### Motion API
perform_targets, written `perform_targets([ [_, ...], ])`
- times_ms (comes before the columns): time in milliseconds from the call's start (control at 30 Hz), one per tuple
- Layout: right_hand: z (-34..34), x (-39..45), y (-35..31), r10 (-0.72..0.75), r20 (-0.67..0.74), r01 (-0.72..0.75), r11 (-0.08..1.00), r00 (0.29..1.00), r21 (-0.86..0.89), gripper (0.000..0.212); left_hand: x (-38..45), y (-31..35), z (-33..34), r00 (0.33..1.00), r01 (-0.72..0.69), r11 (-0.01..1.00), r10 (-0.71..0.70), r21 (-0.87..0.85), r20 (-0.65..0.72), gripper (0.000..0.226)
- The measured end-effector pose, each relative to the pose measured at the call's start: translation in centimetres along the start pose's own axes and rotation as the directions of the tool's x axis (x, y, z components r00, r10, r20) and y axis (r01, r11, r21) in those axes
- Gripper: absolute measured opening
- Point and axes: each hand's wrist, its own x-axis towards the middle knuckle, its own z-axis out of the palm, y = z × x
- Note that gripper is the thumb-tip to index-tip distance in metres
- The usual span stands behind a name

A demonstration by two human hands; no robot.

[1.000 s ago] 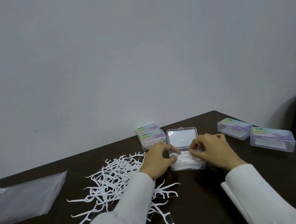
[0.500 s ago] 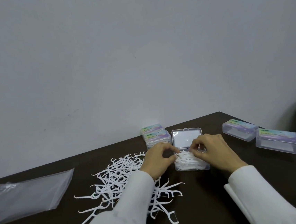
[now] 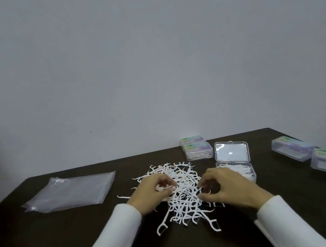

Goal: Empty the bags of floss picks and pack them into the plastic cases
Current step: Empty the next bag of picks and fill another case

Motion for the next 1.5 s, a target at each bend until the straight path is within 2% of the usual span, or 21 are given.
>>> perform_targets([
  [133, 0.7, -0.4, -1.1, 0.063, 0.134, -0.057, 0.997, 0.989, -0.05, 0.069, -2.6, -0.9, -1.9, 0.998, 0.065, 0.994, -0.064, 0.088, -0.022, 0.011],
  [200, 1.0, -0.4, -1.5, 0.08, 0.17, -0.073, 0.996, 0.982, -0.046, 0.075, -3.7, -0.7, -2.2, 0.994, 0.11, 0.982, -0.108, 0.152, -0.021, 0.026],
  [367, 2.1, 0.2, -2.1, 0.094, 0.128, -0.092, 0.996, 0.987, -0.017, 0.059, -5.4, 1.2, -0.6, 0.974, 0.214, 0.935, -0.226, 0.284, 0.01, 0.06],
  [600, 2.1, 0.7, -2.6, 0.095, 0.03, -0.098, 0.992, 0.995, 0.079, 0.034, -4.9, 3.2, 1.7, 0.954, 0.298, 0.855, -0.275, 0.424, -0.116, 0.075],
  [700, 1.7, 0.7, -2.0, 0.077, 0.032, -0.079, 0.996, 0.996, 0.04, 0.031, -4.3, 3.1, 1.8, 0.951, 0.306, 0.869, -0.292, 0.388, -0.097, 0.065],
  [833, 1.5, 0.8, -1.2, 0.046, 0.045, -0.045, 0.998, 0.998, -0.038, 0.034, -3.5, 2.4, 0.9, 0.953, 0.302, 0.914, -0.3, 0.269, -0.05, 0.033],
  [967, 1.7, 1.2, -1.3, 0.009, 0.028, -0.007, 0.998, 1.0, -0.055, 0.032, -3.3, 1.5, 0.4, 0.957, 0.289, 0.935, -0.279, 0.208, -0.077, 0.016],
  [1267, 2.2, 2.5, -2.9, -0.038, 0.034, 0.04, 0.997, 0.999, -0.067, 0.028, -3.2, 0.6, 0.0, 0.976, 0.216, 0.952, -0.204, 0.216, -0.079, 0.021],
  [1500, 2.6, 2.8, -3.2, -0.047, 0.049, 0.05, 0.997, 0.998, -0.051, 0.029, -4.1, 0.1, -0.9, 0.98, 0.191, 0.91, -0.156, 0.367, -0.122, 0.025],
])
